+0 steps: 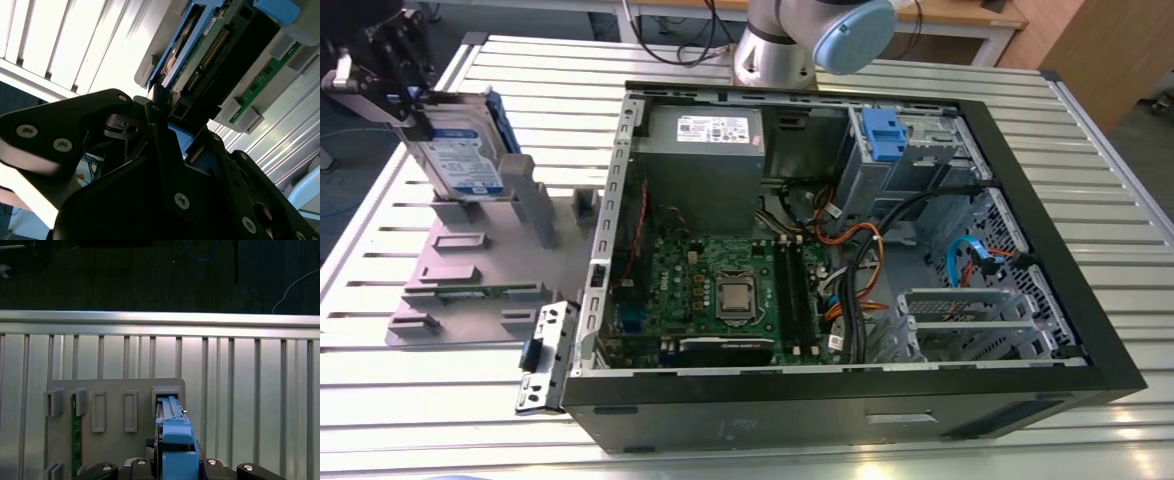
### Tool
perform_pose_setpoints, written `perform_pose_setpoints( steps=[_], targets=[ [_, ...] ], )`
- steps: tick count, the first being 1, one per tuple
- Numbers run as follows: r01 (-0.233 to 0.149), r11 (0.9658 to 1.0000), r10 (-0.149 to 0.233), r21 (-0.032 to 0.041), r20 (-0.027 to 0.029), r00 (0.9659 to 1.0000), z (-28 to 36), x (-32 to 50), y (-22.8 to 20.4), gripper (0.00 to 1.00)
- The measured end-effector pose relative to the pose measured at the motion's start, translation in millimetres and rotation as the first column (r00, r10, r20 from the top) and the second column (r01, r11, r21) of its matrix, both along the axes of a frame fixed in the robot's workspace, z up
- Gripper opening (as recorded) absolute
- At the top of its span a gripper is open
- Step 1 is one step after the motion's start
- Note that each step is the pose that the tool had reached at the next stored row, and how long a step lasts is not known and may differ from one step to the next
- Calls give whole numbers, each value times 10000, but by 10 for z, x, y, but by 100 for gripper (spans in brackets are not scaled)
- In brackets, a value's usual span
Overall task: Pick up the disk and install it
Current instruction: 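Pick up the disk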
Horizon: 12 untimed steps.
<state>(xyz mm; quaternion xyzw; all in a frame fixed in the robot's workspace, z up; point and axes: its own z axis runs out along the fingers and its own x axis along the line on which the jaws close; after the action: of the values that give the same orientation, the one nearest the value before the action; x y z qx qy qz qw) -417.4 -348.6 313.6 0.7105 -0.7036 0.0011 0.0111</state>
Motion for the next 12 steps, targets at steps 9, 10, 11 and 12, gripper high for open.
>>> perform_pose_setpoints(
  steps=[9,10,11,12],
  targets=[
    [0,10000,0,0,0,10000,18,0,0,36],
    [0,10000,0,0,0,10000,20,0,0,36],
    [0,10000,0,0,1,10000,21,0,0,36],
    [0,10000,0,1,2,10000,23,0,0,36]
  ],
)
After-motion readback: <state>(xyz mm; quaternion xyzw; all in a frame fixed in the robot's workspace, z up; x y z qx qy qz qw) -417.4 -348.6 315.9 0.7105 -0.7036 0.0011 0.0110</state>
